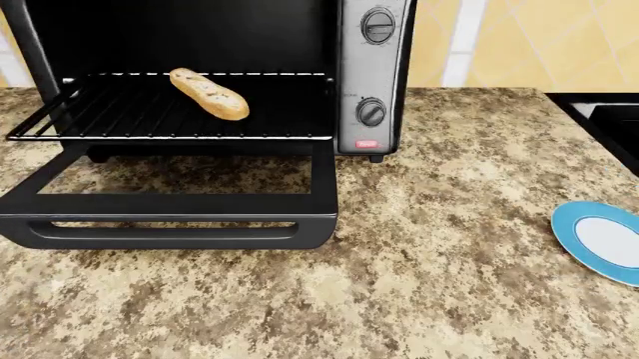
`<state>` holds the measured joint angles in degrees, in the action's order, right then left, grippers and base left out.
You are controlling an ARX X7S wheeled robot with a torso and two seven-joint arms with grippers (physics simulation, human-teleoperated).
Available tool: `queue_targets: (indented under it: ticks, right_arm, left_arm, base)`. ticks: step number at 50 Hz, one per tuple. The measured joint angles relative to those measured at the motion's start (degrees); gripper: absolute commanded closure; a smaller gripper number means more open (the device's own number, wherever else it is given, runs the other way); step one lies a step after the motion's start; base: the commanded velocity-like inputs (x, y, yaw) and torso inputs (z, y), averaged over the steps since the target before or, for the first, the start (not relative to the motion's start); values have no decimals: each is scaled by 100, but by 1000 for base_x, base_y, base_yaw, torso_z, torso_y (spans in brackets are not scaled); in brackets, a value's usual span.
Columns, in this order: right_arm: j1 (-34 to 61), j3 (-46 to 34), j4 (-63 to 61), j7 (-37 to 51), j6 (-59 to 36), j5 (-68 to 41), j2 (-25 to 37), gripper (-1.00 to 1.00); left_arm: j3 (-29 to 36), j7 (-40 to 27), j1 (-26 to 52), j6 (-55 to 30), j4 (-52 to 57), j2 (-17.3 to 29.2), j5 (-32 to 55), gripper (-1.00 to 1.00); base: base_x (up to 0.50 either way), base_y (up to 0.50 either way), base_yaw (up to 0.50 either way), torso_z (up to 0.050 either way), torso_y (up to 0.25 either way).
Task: Place the baguette on the rack of the toaster oven.
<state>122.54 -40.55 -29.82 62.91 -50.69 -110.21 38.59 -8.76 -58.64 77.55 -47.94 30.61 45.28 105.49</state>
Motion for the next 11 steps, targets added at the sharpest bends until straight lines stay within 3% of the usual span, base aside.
queue_targets:
  ticks: [11]
  right_arm:
    - [368, 153, 40, 25, -51, 59, -3, -100]
  left_arm:
    - [11, -251, 548, 218, -213, -5, 78, -100]
  base:
    - [0, 0, 0, 0, 0]
